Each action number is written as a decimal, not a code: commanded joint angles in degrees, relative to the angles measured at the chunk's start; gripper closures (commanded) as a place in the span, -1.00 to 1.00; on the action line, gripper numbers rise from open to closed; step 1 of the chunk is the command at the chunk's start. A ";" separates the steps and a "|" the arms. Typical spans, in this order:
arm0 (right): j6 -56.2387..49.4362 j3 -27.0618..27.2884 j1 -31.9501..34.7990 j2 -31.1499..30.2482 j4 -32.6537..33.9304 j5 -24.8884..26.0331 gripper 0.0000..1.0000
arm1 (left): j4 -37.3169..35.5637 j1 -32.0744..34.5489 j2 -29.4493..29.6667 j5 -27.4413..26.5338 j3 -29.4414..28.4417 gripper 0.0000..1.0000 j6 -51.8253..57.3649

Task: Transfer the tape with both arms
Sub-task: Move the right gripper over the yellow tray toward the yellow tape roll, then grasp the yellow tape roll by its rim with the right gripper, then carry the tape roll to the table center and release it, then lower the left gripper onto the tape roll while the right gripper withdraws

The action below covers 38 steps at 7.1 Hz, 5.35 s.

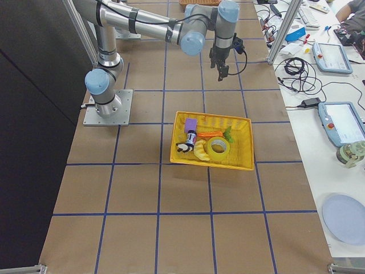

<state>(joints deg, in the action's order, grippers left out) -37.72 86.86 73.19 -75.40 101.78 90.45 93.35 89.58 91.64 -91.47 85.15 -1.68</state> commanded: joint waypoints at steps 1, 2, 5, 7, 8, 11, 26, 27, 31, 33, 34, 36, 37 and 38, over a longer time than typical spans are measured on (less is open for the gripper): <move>-14.61 -0.63 -9.17 7.69 8.75 -0.28 -1.00 | -0.10 0.07 0.11 0.24 0.01 -1.00 -0.08; -17.80 -0.20 -11.47 10.68 12.96 -0.54 -1.00 | -0.10 0.07 0.11 0.24 0.01 -1.00 -0.08; -18.19 0.59 -14.12 15.89 13.98 0.51 -0.98 | -0.10 0.07 0.03 0.15 0.01 -1.00 -0.52; -17.48 2.43 -15.88 15.89 12.65 0.86 -0.87 | -0.10 0.07 0.03 0.24 0.01 -1.00 -0.43; -17.31 2.44 -15.98 15.89 10.74 2.43 -0.22 | -0.10 0.07 0.11 0.24 0.01 -1.00 -0.52; -16.07 2.44 -16.67 15.81 10.10 2.97 0.97 | -0.10 0.07 0.03 0.24 0.01 -1.00 -0.52; 85.92 4.03 46.71 13.09 23.56 -12.50 -1.00 | -0.36 -0.02 0.64 0.86 0.19 -1.00 -1.31; 81.27 3.94 43.47 10.82 22.07 -12.50 -1.00 | -0.19 -0.11 0.64 0.77 0.19 -1.00 -1.31; 44.91 2.88 23.01 -4.81 3.04 -4.96 -1.00 | -13.27 1.99 4.76 1.90 13.58 -1.00 -16.00; 33.28 4.10 16.83 -9.67 -2.80 -1.69 -1.00 | -27.08 8.20 9.14 4.81 22.21 -0.95 -26.57; 32.89 4.11 17.07 -10.21 -3.51 -1.69 -1.00 | -35.00 10.59 12.73 4.81 25.55 -0.90 -28.27; 32.79 4.37 16.98 -10.21 -4.13 -1.77 -1.00 | -44.88 13.15 19.78 4.64 27.52 -0.75 -29.96; 32.79 4.37 16.98 -10.21 -4.22 -1.69 -1.00 | -45.44 13.34 21.54 4.38 27.44 -0.20 -28.74; 32.71 4.46 16.81 -10.21 -4.40 -1.69 -1.00 | -45.45 13.16 21.56 4.29 27.26 0.33 -25.95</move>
<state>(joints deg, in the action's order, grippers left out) -4.91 91.24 90.14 -85.57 97.63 88.75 48.92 102.57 112.10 -87.01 112.41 -29.93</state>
